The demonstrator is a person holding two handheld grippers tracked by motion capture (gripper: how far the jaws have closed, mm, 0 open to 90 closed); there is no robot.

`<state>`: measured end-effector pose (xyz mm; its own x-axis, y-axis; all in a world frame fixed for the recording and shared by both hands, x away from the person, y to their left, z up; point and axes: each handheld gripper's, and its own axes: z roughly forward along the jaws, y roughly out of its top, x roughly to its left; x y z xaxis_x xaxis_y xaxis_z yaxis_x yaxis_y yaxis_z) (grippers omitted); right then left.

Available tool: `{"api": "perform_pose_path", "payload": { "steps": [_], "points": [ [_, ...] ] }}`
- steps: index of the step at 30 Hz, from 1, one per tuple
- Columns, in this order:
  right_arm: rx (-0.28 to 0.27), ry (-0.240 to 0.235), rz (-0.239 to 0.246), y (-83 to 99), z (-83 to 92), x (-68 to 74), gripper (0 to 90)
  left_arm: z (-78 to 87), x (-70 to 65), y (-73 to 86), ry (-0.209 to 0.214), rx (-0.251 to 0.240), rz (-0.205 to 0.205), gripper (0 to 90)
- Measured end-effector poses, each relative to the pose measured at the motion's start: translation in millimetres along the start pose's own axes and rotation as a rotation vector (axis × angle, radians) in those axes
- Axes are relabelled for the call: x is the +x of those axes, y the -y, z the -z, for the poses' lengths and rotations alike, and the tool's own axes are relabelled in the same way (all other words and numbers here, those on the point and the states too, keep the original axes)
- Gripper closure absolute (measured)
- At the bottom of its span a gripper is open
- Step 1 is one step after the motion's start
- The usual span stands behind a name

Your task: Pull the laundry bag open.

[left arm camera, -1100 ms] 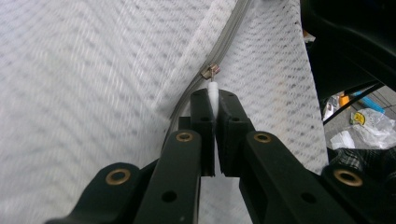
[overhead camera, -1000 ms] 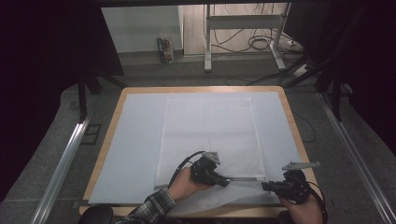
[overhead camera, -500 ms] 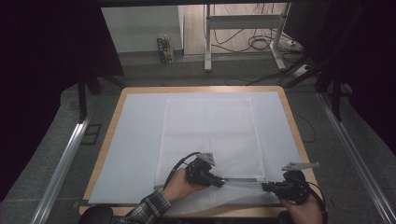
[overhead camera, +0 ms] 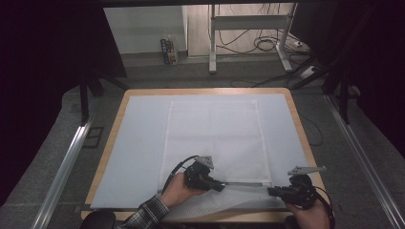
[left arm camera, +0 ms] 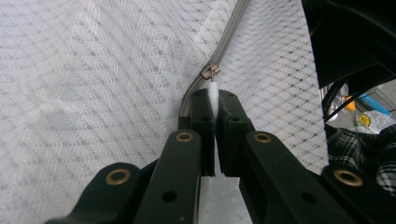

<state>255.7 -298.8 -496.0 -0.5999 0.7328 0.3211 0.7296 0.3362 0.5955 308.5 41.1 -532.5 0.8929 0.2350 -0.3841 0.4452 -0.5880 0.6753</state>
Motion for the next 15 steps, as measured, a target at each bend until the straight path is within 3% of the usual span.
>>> {"api": "perform_pose_path", "payload": {
  "steps": [9, 12, 15],
  "points": [
    [0.004, -0.001, 0.005, 0.0, 0.7, 0.4, 85.1, 10.0, -1.2, 6.3, -0.007, -0.007, 0.004, 87.1],
    [0.001, -0.003, 0.003, 0.1, 0.3, 1.5, 85.2, 14.2, -1.5, 8.2, -0.027, 0.0, -0.013, 87.1],
    [-0.001, -0.005, 0.002, 0.3, 0.6, 1.8, 85.2, 19.1, -0.7, 11.5, -0.033, -0.001, -0.001, 87.1]
  ]
}}
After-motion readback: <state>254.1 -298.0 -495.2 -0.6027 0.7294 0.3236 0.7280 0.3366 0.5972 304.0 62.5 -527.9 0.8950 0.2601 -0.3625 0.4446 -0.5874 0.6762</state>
